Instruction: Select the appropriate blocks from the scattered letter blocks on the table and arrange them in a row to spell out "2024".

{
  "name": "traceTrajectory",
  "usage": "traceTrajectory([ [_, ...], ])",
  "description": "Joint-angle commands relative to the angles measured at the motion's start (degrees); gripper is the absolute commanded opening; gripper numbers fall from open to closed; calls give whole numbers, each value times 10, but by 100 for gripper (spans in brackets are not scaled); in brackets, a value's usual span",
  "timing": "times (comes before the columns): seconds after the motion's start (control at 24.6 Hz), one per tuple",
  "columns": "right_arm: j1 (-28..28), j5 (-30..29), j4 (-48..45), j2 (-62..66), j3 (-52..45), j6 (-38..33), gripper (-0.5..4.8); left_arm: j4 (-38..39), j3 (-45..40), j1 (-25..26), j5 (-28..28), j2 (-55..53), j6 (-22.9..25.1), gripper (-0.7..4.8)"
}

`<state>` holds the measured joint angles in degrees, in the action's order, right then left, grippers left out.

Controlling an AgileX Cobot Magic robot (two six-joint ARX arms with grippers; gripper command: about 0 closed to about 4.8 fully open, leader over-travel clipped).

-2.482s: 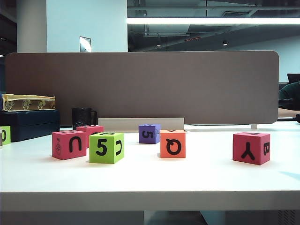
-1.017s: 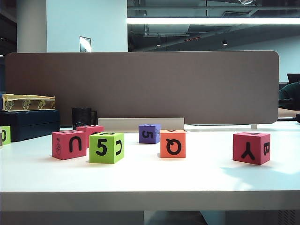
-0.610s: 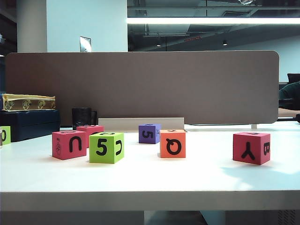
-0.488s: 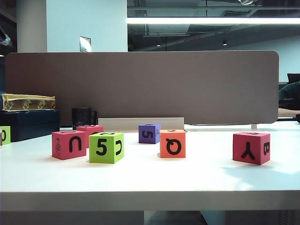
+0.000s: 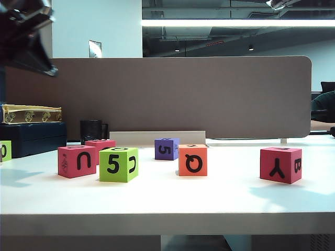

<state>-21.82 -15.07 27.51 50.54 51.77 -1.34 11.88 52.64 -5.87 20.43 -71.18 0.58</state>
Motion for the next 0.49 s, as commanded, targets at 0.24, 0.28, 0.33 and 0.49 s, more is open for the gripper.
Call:
traceTrajectory([
  [0.24, -1, 0, 3, 0, 3, 3, -4, -5, 24, -28, -38, -36, 24, -6],
  [0.28, -1, -1, 3, 0, 3, 3, -4, -4, 24, -28, -38, -38, 24, -6],
  [0.33, -1, -1, 3, 0, 3, 3, -4, -4, 25, -28, -38, -41, 24, -6],
  [0.49, -1, -1, 4, 0, 3, 3, -4, 1, 35, -28, -37, -59, 25, -6],
])
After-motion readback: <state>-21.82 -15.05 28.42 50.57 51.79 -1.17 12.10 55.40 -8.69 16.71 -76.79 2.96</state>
